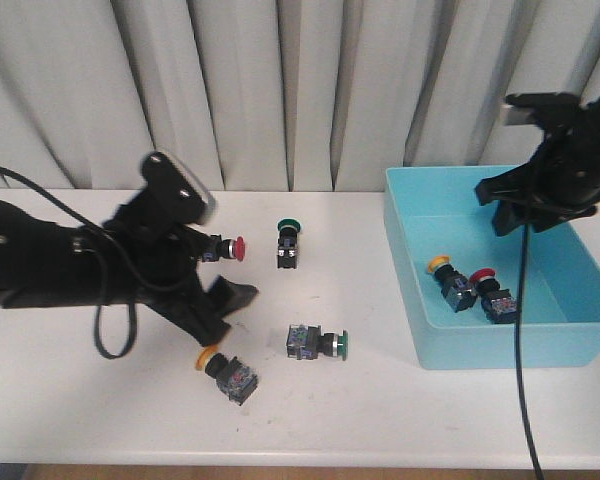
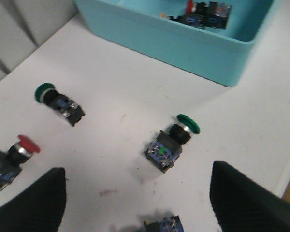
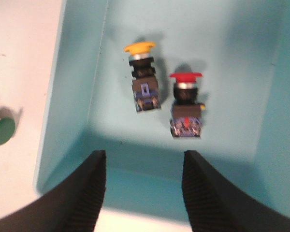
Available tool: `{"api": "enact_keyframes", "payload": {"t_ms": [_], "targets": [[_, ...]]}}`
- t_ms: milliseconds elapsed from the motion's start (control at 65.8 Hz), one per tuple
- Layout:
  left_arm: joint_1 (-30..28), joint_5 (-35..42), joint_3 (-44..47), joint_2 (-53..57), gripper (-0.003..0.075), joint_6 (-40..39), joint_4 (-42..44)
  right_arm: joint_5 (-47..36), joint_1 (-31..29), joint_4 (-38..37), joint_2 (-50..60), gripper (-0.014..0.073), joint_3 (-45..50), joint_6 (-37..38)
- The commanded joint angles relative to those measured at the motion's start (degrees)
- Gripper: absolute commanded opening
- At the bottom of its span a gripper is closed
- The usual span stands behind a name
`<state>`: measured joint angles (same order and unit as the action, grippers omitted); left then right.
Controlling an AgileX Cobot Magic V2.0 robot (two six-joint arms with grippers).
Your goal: Pick red and yellow buttons and place in box
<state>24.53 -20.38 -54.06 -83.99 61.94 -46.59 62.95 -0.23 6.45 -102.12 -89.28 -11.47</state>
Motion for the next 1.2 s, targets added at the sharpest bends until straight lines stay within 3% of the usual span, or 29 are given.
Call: {"api": "enact_keyframes", "payload": {"t_ms": [0,289,426,563,760,867,1004,1186], "targets": [[-2.5,-3.0,-1.5,4.3,0.0580,-13.5,11.3,-1.6,0.5,-2.6,9.3,0.0356,3.8,2.1],[-7.0,-22.8,-1.5,10.5,0.0580,-57.4,49.9,-4.8,1.3,-3.2,29.7,0.0356,20.7,3.4],[-7.1,-23.1,-1.4,14.4,0.0580,-69.7,61.0,-7.5,1.3,-3.0,38.0,0.0356,28.7,4.3],[-7.1,-17.9,2.5,18.5,0.0580,-78.6,66.9,-12.1,1.0,-3.0,45.4,0.0351,35.8,4.3],[-7.1,-8.6,7.4,21.6,0.0577,-80.0,67.8,-18.1,1.0,-3.2,52.3,0.0332,42.1,4.3],[-7.1,-7.0,7.4,21.6,0.0526,-79.9,67.8,-19.5,1.0,-3.2,53.7,0.0294,43.5,4.3],[-7.1,-6.5,7.4,21.6,0.0368,-79.9,67.8,-19.7,1.0,-3.2,53.9,0.0179,43.6,4.3],[-7.1,-6.5,7.4,21.6,0.0097,-79.8,67.8,-19.7,1.0,-3.1,53.7,0.0030,43.6,4.3]]}}
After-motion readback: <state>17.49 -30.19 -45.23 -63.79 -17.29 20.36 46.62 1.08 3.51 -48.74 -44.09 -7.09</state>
